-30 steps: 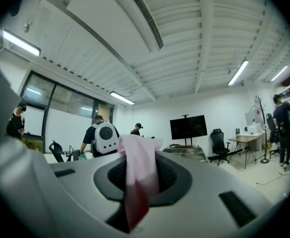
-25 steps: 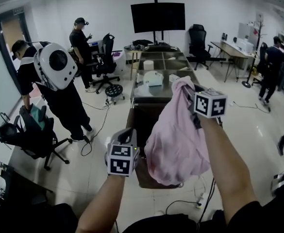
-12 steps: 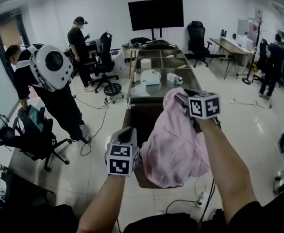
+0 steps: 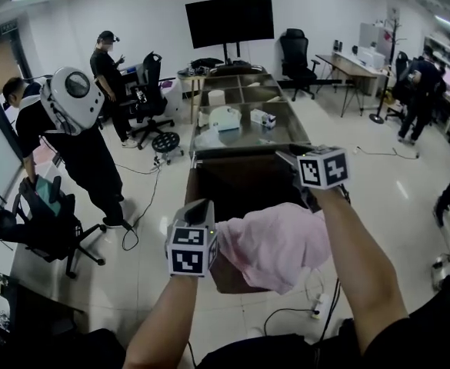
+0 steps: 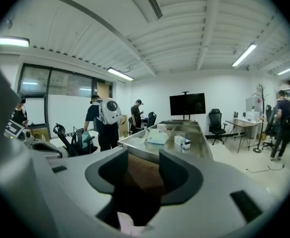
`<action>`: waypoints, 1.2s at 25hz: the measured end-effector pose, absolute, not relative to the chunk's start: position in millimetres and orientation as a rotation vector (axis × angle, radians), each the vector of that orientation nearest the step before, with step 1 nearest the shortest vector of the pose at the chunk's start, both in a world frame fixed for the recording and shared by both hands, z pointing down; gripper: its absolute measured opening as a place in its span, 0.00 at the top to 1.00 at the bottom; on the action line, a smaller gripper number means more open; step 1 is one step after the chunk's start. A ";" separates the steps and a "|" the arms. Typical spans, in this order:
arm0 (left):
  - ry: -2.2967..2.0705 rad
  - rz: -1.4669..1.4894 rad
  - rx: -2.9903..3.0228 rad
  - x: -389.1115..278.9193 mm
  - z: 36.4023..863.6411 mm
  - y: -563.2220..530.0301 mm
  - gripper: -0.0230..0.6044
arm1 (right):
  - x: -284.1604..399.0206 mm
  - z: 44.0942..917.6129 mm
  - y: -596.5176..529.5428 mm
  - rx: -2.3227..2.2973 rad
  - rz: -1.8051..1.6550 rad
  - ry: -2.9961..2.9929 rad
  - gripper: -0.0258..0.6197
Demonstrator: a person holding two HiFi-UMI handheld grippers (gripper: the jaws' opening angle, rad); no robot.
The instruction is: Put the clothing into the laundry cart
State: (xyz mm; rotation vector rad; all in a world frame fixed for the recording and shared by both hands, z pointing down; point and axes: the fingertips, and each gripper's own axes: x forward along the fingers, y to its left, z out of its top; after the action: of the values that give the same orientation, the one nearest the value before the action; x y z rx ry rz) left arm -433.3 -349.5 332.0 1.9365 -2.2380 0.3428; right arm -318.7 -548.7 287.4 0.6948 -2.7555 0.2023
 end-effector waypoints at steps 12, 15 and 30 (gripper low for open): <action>-2.164 0.334 2.011 -416.3 336.8 -317.6 0.96 | -266.8 265.8 -465.0 0.817 0.193 -2.846 0.62; -2.141 0.320 2.034 -408.7 338.8 -306.4 0.96 | -254.7 273.1 -441.0 0.840 0.200 -2.831 0.62; -2.001 0.323 2.159 -359.5 366.0 -224.6 0.96 | -182.5 326.8 -316.3 1.009 0.342 -2.800 0.83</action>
State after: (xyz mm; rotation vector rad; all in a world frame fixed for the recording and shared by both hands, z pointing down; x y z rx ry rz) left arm -359.5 -224.6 366.0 2.1588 -2.0012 0.3233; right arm -182.5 -316.3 326.8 1.0088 -2.7997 0.3420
